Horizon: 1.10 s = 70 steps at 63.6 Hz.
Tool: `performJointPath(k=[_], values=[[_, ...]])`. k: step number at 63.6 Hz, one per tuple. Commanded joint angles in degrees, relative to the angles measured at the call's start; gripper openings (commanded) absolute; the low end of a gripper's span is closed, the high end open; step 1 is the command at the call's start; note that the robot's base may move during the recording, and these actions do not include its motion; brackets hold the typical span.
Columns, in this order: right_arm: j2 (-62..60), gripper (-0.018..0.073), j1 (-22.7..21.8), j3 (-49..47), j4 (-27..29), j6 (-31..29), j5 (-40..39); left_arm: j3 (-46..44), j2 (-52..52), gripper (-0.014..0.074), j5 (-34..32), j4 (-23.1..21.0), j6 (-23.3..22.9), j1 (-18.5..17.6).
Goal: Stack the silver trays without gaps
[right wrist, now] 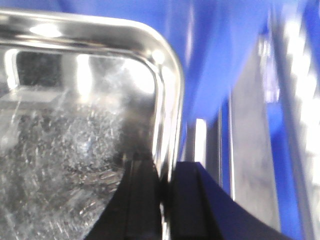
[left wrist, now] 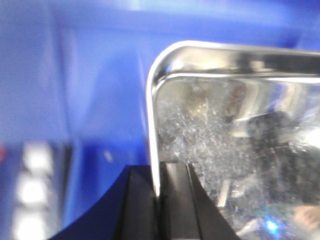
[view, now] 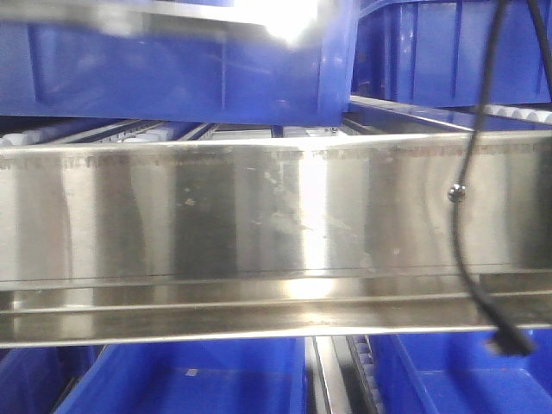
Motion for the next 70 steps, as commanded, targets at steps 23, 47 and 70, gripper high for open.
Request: performJointPath(k=[23,47,70], values=[[-0.6,-0.0078,1.9,-9.5,-6.4,-0.5,-0.4,-7.9,-1.0,-0.0017,-2.2,-0.3,-0.2,-0.6],[-0.8,-0.0078,1.9,-9.6,-8.9,-0.5,-3.0,-7.9,-1.0,-0.0017,-8.4,0.9,-0.1,-0.6],[-1.0,-0.0078,1.9,-9.6,-11.9,-0.5,-11.0,-7.9,-1.0,-0.0017,-12.6,1.3,-0.1,-0.6]])
